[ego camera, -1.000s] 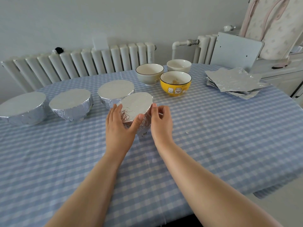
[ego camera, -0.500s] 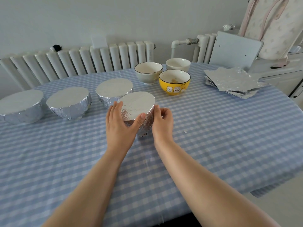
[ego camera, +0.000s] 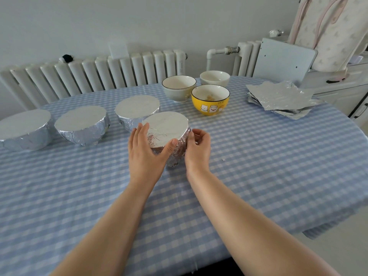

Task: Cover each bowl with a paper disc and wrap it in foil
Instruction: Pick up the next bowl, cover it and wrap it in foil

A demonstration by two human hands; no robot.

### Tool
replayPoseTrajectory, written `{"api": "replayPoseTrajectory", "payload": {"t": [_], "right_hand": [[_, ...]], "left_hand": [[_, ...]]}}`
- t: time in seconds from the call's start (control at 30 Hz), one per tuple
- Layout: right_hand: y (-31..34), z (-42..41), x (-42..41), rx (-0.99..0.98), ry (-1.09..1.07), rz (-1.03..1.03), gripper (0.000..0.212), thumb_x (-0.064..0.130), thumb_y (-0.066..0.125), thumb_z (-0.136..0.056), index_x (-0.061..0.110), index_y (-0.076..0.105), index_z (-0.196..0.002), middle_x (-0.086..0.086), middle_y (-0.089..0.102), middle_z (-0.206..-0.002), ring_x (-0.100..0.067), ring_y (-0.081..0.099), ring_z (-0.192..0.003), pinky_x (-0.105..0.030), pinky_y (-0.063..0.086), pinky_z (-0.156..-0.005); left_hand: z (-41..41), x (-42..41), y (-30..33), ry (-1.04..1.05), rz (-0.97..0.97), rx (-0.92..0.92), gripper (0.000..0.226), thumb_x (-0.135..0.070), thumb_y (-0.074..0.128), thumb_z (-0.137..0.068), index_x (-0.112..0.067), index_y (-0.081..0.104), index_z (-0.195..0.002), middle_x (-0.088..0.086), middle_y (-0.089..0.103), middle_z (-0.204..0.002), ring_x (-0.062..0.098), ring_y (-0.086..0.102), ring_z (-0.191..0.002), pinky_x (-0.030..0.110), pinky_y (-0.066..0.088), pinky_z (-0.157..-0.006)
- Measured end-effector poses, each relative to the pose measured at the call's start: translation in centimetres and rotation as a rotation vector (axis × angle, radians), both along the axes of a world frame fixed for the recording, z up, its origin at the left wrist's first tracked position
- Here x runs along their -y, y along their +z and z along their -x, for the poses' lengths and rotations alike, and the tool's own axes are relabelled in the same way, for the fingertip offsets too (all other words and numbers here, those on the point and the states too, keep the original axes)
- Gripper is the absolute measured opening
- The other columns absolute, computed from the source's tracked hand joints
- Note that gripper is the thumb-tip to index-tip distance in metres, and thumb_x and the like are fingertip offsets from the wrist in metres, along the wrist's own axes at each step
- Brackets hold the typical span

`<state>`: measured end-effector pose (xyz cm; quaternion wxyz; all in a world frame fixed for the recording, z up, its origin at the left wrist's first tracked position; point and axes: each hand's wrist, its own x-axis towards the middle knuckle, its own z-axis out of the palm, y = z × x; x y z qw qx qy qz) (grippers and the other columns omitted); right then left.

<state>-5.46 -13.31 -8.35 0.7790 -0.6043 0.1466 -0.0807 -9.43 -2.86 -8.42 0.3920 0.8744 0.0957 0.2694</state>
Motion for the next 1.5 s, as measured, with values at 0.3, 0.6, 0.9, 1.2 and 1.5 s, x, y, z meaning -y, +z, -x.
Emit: {"api": "replayPoseTrajectory", "payload": {"t": [0.3,0.6,0.9,1.2,1.5], "right_hand": [[-0.1,0.5,0.5,0.042,-0.022,0.172,0.014,0.018,0.053,-0.1,0.021,0.067,-0.102,0.01,0.068,-0.093,-0.003,0.063,-0.084,-0.012,0.047,-0.067],[0.6,1.4,0.4,0.106,0.033,0.538,0.03,0.017,0.042,-0.102,0.022,0.065,-0.121,0.006,0.069,-0.112,-0.009,0.059,-0.1,-0.022,0.04,-0.077],[0.8,1.7,1.3,0.107,0.138,0.642,0.036,0.01,0.039,-0.1,0.017,0.059,-0.129,0.003,0.067,-0.119,-0.014,0.061,-0.108,-0.026,0.048,-0.083],[1.3,1.4,2.6,-0.018,0.244,0.222,0.04,0.016,0.035,-0.098,0.021,0.065,-0.072,0.005,0.065,-0.072,-0.012,0.058,-0.073,-0.029,0.048,-0.068],[0.4,0.7,2.3,0.0,0.302,0.35,0.055,0.054,0.045,-0.098,0.011,0.052,-0.13,-0.001,0.06,-0.128,-0.011,0.058,-0.112,-0.019,0.052,-0.08]], "left_hand": [[-0.1,0.0,-0.2,-0.002,-0.013,0.015,0.105,-0.082,0.054,-0.073,-0.014,0.033,-0.15,0.002,0.029,-0.16,0.017,0.016,-0.149,0.034,0.015,-0.122],[-0.2,-0.5,-0.4,0.021,0.006,0.018,0.108,-0.083,0.043,-0.068,-0.013,0.035,-0.15,0.004,0.032,-0.158,0.019,0.02,-0.148,0.033,0.017,-0.121],[-0.3,-0.2,-0.5,0.019,-0.052,0.014,0.103,-0.082,0.048,-0.075,-0.012,0.033,-0.15,0.005,0.03,-0.16,0.019,0.017,-0.149,0.035,0.015,-0.122],[0.0,0.3,-0.9,-0.036,-0.155,0.039,0.105,-0.079,0.05,-0.072,-0.014,0.028,-0.152,0.01,0.015,-0.164,0.025,0.011,-0.15,0.034,0.012,-0.119],[-0.3,-1.8,-0.4,-0.215,0.203,-0.012,0.103,-0.089,0.052,-0.064,-0.032,0.033,-0.146,-0.009,0.032,-0.155,0.004,0.025,-0.144,0.025,0.025,-0.115]]}}
